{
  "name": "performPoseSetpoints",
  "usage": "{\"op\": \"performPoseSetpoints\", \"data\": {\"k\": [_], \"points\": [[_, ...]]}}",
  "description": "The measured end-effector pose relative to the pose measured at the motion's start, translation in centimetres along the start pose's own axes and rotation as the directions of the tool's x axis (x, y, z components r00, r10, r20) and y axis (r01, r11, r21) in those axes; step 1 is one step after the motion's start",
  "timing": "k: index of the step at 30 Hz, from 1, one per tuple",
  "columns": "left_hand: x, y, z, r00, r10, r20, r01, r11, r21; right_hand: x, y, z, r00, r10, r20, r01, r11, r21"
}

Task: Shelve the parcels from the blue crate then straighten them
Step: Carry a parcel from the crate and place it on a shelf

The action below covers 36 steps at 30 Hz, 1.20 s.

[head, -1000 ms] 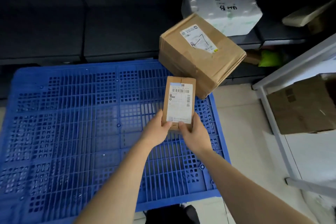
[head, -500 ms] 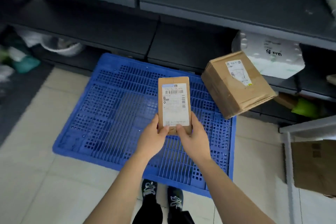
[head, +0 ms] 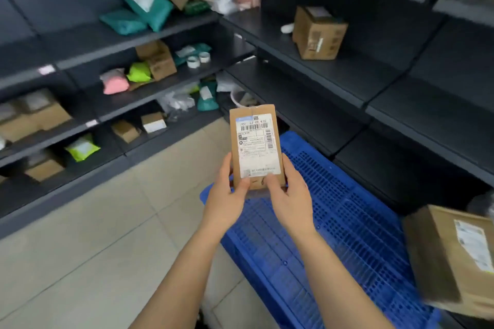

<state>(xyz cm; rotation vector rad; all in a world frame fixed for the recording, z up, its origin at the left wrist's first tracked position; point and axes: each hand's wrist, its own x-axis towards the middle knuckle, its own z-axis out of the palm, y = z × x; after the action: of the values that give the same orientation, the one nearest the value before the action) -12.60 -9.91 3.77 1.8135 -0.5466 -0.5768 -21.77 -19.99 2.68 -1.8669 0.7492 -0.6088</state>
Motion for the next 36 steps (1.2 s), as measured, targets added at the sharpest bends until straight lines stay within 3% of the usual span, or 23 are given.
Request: {"op": "performPoseSetpoints", "data": {"k": [7,18,29,36], "points": [[3.9,1.3,-15.0,0.979,0.084,-0.185,-0.074,0.996,0.057,5.9,-8.9,12.3,0.977,-0.167,0.132,0.153,0.982,0.107],[12.0,2.4,-36.4,0.925,0.177,-0.335,-0.108,0.971,0.215,16.1,-20.3,32.1,0.934,-0.297,0.200,0.235,0.929,0.285],[27.2,4.9,-51.4,0.882,0.251,-0.399,-0.163,0.957,0.240,33.0,-31.2,44.6,0.757,-0.535,0.375,0.458,0.844,0.280],[35.0,7.1,-61.5,0.791,0.343,-0.506,-0.141,0.907,0.396,41.5,-39.1,52.8,0.683,-0.613,0.398,0.535,0.790,0.299]]}}
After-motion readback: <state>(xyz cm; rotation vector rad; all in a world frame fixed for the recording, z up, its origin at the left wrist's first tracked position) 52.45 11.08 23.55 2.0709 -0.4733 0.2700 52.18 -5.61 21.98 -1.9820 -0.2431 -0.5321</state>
